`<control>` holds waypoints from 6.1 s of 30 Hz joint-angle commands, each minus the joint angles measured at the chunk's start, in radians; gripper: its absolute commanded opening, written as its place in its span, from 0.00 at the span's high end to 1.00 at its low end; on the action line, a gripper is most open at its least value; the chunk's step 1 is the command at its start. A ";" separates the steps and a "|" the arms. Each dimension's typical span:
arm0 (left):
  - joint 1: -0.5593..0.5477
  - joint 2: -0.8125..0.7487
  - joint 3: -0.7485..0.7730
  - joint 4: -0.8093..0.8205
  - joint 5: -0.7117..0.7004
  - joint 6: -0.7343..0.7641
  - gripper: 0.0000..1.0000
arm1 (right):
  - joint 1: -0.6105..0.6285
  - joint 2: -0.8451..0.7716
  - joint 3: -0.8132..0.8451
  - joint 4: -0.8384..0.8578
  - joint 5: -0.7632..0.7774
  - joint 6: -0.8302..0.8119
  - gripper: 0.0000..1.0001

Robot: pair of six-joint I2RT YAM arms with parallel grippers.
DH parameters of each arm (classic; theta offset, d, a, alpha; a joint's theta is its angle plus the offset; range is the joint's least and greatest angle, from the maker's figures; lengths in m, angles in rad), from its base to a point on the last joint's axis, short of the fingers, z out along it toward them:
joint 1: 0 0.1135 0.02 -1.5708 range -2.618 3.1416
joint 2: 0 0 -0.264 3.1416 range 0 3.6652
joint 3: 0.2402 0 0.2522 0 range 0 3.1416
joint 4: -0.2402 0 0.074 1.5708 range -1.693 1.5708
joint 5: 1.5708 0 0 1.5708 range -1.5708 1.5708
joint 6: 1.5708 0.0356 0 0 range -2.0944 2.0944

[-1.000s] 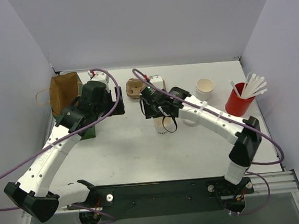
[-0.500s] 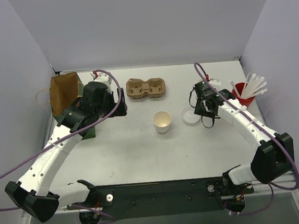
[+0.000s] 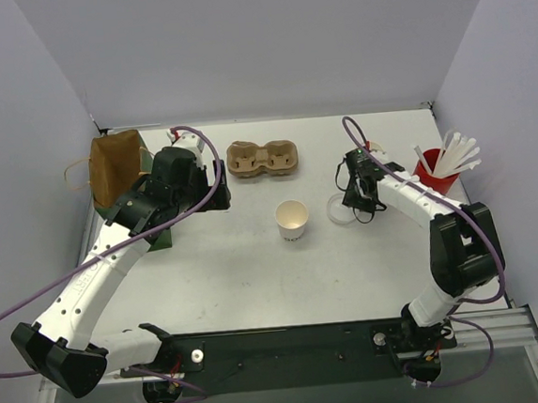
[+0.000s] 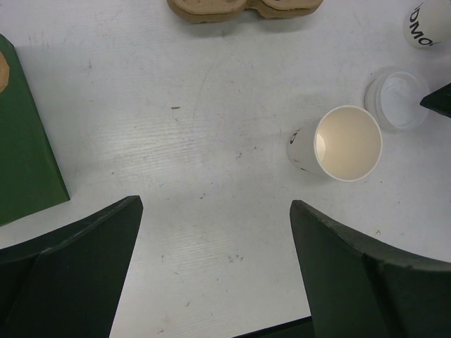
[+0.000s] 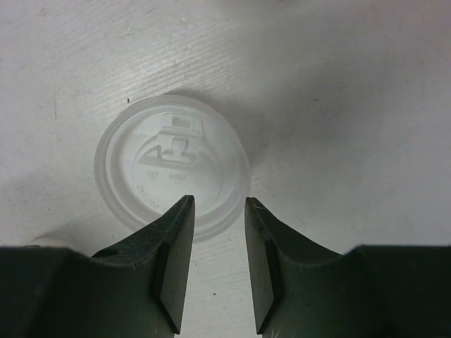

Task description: Pack the takeout coffee

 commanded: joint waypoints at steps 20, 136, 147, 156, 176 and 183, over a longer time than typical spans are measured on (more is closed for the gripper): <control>0.004 0.010 0.021 0.022 0.012 0.010 0.03 | -0.036 0.058 -0.051 0.069 0.028 0.016 0.73; 0.242 0.065 -0.161 1.247 0.988 -0.812 0.03 | 0.198 -0.053 -0.024 1.509 -0.975 1.165 1.00; 0.282 0.010 -0.173 1.130 0.979 -0.764 0.03 | 0.195 -0.045 -0.008 1.523 -0.970 1.179 1.00; 0.288 0.028 -0.170 1.148 0.992 -0.778 0.03 | 0.202 -0.047 -0.002 1.516 -0.970 1.174 1.00; 0.285 0.096 -0.166 1.308 1.037 -0.866 0.03 | 0.225 -0.025 0.028 1.502 -0.973 1.170 1.00; 0.285 0.096 -0.175 1.320 1.040 -0.878 0.03 | 0.229 -0.014 0.034 1.502 -0.972 1.171 1.00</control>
